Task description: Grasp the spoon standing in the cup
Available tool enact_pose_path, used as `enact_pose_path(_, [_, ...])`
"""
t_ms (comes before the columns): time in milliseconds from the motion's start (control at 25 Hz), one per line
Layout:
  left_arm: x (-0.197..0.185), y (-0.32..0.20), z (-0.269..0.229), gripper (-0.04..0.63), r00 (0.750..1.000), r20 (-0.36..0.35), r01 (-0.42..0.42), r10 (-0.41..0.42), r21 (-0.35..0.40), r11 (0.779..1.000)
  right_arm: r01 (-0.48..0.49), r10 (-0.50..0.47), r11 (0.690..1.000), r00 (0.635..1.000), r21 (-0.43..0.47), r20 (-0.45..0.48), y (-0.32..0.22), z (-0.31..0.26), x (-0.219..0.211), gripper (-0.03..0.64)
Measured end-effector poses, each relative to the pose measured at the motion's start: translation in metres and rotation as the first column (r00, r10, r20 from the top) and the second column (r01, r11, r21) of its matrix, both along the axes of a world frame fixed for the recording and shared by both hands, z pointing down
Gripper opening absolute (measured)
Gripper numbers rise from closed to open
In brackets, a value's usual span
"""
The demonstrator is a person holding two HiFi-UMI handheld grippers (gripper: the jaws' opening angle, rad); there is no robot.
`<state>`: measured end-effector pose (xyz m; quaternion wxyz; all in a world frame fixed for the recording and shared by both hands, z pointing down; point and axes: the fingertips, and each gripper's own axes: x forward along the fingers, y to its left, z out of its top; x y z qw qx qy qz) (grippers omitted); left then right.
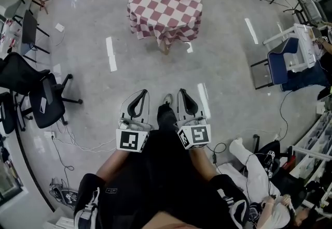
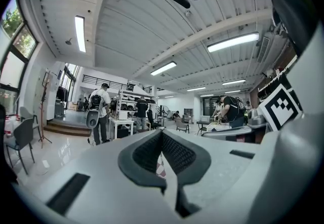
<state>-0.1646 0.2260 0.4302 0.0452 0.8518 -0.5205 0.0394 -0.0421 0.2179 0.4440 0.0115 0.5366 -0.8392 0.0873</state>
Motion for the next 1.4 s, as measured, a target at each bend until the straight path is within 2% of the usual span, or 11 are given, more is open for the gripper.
enact_pose_path(320, [0.05,-0.122,-0.028,0.009,1.0,0.016,0.008,-0.009,0.062,0.998,0.036,-0.036,0.999,0.999,0.025,-0.01,-0.124,-0.018,0.046,0.026])
enact_pose_path(480, [0.066,-0.166,-0.026,0.009,0.996,0.084,0.004,-0.007,0.029,1.0,0.051,-0.051,0.998,0.999,0.037,-0.017,-0.174,-0.025,0.062,0.026])
enact_pose_path(880, [0.079,-0.276,-0.014,0.009,0.996,0.088,-0.009,0.01,-0.003,1.0,0.049,-0.049,0.999,0.999,0.0,-0.007,-0.272,-0.016,0.07,0.026])
enact_pose_path(1080, [0.084,-0.353,-0.003,0.009,0.995,0.078,-0.064,0.064,-0.001,0.998,0.003,-0.003,1.0,1.0,-0.004,-0.022,-0.336,-0.007,0.073,0.026])
enact_pose_path(1400, [0.082,-0.478,0.034,0.009,0.988,0.066,-0.132,0.137,-0.079,0.988,-0.047,0.045,0.997,0.998,-0.053,-0.036,-0.44,0.011,0.068,0.026])
